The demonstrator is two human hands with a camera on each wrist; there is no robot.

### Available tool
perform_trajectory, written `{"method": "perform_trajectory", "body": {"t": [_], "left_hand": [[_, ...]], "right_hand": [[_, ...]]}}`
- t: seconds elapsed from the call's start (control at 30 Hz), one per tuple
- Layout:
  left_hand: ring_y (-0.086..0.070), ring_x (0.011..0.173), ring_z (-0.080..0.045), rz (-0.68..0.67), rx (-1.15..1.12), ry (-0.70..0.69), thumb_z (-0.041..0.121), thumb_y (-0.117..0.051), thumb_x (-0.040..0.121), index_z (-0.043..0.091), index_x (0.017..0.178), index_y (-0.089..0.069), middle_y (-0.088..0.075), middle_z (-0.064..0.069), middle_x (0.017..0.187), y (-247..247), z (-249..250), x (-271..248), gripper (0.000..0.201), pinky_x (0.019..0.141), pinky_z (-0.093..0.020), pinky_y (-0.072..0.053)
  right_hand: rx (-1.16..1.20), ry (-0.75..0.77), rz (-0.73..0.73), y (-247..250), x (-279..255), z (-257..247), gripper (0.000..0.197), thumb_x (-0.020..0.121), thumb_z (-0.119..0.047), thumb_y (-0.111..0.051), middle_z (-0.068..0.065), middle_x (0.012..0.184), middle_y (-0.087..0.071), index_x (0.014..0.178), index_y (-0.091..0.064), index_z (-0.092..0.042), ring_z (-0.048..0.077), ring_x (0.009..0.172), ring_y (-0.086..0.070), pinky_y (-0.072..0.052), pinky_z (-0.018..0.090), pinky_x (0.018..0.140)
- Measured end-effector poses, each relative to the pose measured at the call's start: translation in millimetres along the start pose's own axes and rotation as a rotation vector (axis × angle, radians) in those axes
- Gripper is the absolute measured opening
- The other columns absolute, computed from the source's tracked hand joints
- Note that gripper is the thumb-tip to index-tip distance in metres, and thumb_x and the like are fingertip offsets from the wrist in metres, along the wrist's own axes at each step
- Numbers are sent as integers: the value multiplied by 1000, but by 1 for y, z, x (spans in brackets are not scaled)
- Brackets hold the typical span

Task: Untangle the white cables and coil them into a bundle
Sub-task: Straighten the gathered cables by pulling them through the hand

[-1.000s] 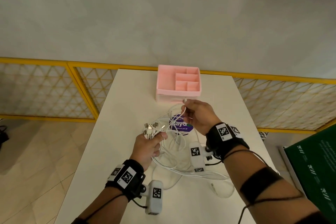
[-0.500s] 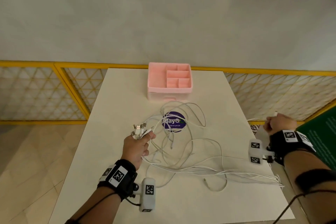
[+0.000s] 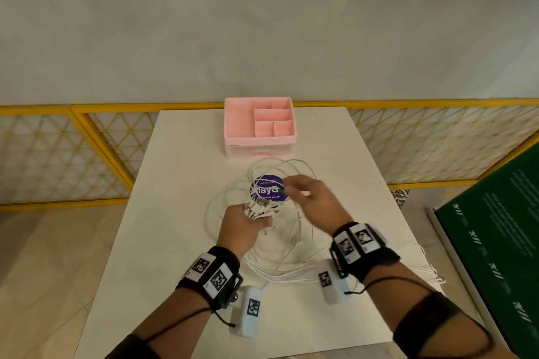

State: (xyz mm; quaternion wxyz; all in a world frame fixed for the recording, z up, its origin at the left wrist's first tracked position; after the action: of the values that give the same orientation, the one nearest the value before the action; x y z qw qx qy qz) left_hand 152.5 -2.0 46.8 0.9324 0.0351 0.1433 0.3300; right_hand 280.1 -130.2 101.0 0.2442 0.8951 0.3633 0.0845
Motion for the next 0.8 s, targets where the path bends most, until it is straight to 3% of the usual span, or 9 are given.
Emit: {"method": "perform_trajectory", "body": {"t": [0.03, 0.1, 0.17, 0.23, 0.37, 0.5, 0.57, 0.7, 0.8], "left_hand": [[-67, 65, -8, 5, -24, 0, 3, -85, 71, 23, 76, -77, -75, 9, 69, 1, 2, 0, 22, 65, -25, -51], [-58, 50, 1, 22, -74, -2, 4, -84, 74, 17, 83, -76, -68, 14, 58, 6, 5, -2, 18, 51, -17, -44], [-48, 39, 4, 76, -127, 14, 5, -82, 78, 11, 87, -74, -59, 16, 48, 16, 4, -4, 13, 43, -14, -37], [-43, 36, 2, 152, -194, 57, 10, -81, 81, 10, 89, -74, -62, 13, 55, 32, -4, -3, 11, 41, -16, -36], [-33, 39, -5, 229, -328, 127, 18, -75, 88, 13, 86, -70, -71, -9, 83, 53, -21, -2, 7, 40, -20, -31], [-33, 42, -7, 250, -450, 147, 19, -68, 93, 9, 88, -69, -51, -1, 64, 56, -21, -3, 12, 38, -18, -27], [-29, 44, -8, 231, -524, 155, 21, -65, 96, 9, 86, -68, -40, 2, 59, 52, -18, -4, 15, 38, -19, -25], [-26, 43, -8, 173, -667, 165, 20, -60, 99, 11, 83, -62, -33, 2, 60, 38, -5, -5, 19, 37, -20, -22], [-24, 42, -7, 128, -693, 152, 21, -61, 99, 11, 81, -60, -32, 3, 57, 23, 6, -7, 21, 38, -19, -20]], "right_hand": [[-140, 41, -135, -19, -2, -12, 22, 99, -23, -57, -8, 107, -69, 116, -68, -15, 4, 95, -63, -46, 21, 87], [-298, 82, -267, -37, -2, -18, 22, 100, -19, -51, -5, 98, -68, 108, -70, -10, 13, 89, -61, -45, 27, 81], [-337, 100, -261, -29, 1, -18, 23, 100, -20, -52, -3, 93, -71, 96, -73, -11, 15, 85, -62, -48, 33, 82], [-323, 40, -220, -6, 8, -8, 21, 98, -22, -56, -2, 91, -73, 92, -75, -14, 14, 84, -63, -49, 29, 80], [-344, -11, 7, 76, 22, 4, 19, 98, -16, -57, -4, 88, -71, 87, -73, -19, 12, 78, -63, -40, 9, 67], [-472, -54, 335, 167, 28, 24, 19, 97, -13, -57, 13, 101, -71, 95, -74, -6, 32, 94, -63, -37, 27, 72], [-554, -121, 384, 193, 22, 46, 20, 96, -14, -56, 19, 102, -70, 97, -74, -3, 36, 92, -62, -37, 31, 71], [-664, -364, 271, 193, -2, 117, 20, 97, -18, -55, 18, 104, -69, 98, -73, -10, 35, 90, -63, -48, 36, 73], [-742, -579, 51, 160, -25, 153, 25, 96, -11, -50, 10, 114, -68, 106, -72, -18, 32, 101, -64, -53, 38, 87]]}}
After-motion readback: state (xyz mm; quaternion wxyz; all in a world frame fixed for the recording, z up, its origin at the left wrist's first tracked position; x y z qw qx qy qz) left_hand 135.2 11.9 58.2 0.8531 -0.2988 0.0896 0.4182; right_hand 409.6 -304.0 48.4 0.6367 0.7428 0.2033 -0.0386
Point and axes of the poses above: each hand's wrist, its own x-axis towards the middle knuckle, its own y-axis out of the back of the hand, z = x × y, the point moved 7 cm from there along x, towards the middle knuckle
